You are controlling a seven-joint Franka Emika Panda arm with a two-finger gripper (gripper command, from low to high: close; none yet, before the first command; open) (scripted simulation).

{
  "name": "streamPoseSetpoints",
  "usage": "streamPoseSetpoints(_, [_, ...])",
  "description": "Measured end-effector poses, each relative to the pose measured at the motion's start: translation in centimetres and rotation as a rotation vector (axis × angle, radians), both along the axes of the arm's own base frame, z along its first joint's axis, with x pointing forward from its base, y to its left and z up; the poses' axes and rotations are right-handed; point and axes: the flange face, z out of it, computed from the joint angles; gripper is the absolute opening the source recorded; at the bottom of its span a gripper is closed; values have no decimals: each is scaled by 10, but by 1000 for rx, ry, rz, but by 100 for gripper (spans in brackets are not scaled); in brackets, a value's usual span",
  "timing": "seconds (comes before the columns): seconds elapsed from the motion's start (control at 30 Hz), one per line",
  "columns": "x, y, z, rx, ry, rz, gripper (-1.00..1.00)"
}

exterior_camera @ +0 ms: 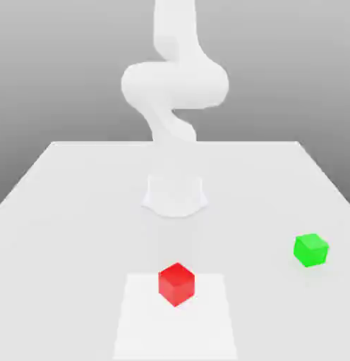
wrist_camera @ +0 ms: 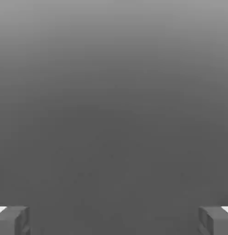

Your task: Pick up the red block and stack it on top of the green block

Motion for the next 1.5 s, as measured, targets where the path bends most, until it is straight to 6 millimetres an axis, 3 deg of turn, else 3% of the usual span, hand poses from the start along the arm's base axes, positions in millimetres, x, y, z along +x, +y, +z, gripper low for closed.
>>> streamPoseSetpoints(0.13, [40,-3,-99,-47,146,117,0])
streamPoseSetpoints(0.3, [55,3,-224,-111,324,270,0])
streamPoseSetpoints(0.43, [41,8,-325,-169,472,407,0])
streamPoseSetpoints(0.57, [-2,9,-427,-239,641,568,0])
streamPoseSetpoints(0.63, [-12,9,-455,-254,674,604,0])
streamPoseSetpoints(0.83, [-16,8,-505,-259,684,615,0])
streamPoseSetpoints(0.87, [-17,8,-513,-258,686,615,-100])
streamPoseSetpoints(1.1, [-17,8,-515,-257,687,615,-100])
streamPoseSetpoints(1.37, [-17,7,-459,-256,687,613,-100])
streamPoseSetpoints(1.4, [-17,18,-454,-257,687,620,-100])
streamPoseSetpoints(1.5, [-21,78,-445,-271,682,664,-100])
